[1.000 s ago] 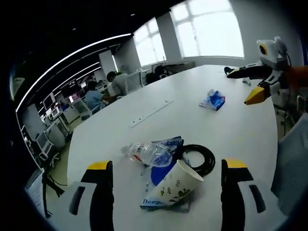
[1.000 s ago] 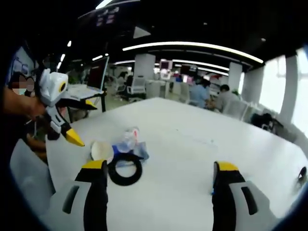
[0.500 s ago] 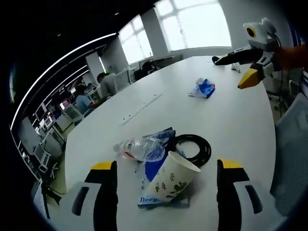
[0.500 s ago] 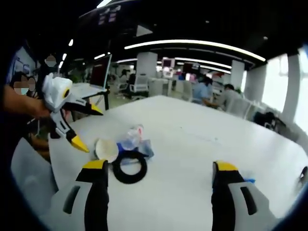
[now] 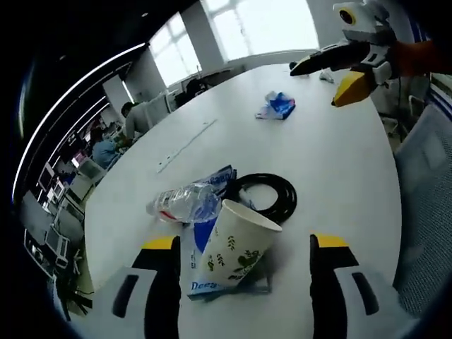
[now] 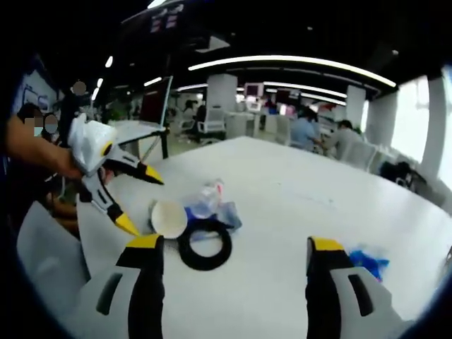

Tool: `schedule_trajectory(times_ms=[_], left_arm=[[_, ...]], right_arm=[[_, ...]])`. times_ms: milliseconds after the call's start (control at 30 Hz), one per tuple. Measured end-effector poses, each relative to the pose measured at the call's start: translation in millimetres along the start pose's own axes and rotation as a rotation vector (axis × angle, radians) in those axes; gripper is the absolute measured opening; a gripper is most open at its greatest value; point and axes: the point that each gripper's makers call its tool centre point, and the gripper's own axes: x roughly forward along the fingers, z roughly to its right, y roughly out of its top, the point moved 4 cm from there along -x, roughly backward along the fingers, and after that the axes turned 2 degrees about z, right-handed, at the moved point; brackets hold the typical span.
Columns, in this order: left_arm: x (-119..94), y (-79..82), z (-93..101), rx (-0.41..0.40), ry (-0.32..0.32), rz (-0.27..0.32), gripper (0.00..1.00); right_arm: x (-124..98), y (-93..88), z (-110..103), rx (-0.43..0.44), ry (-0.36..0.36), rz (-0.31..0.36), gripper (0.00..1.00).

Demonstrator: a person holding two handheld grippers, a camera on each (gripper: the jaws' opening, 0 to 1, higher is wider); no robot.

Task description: Arrange the tabletop items into an orderly group along one side of the table until the central work area is clear of visible clutter.

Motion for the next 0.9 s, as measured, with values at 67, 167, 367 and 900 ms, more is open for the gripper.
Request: schedule_trajectory(times_ms=[67, 167, 367, 900], left_arm=[[3, -0.5, 0.5, 0.016, -0.003, -0.002, 0.72], [6, -1.6, -0.5, 0.021, -0.006, -0.010, 0.70], [13, -3.9, -2.0, 0.025, -0.010, -0.021, 0.67], [33, -11.5, 4.0, 0.063, -0.033, -0.065, 0.58]], right_arm=[[1, -3.4, -2, 0.001, 0.005, -0.006, 0.79], [1, -8.1, -4, 0.010, 0.011, -0.016, 0.79], [1, -14.8, -6, 0.019, 0.022, -0.034, 0.77], [-4, -29.2, -10, 0.031, 0.061, -0.071, 0.70]])
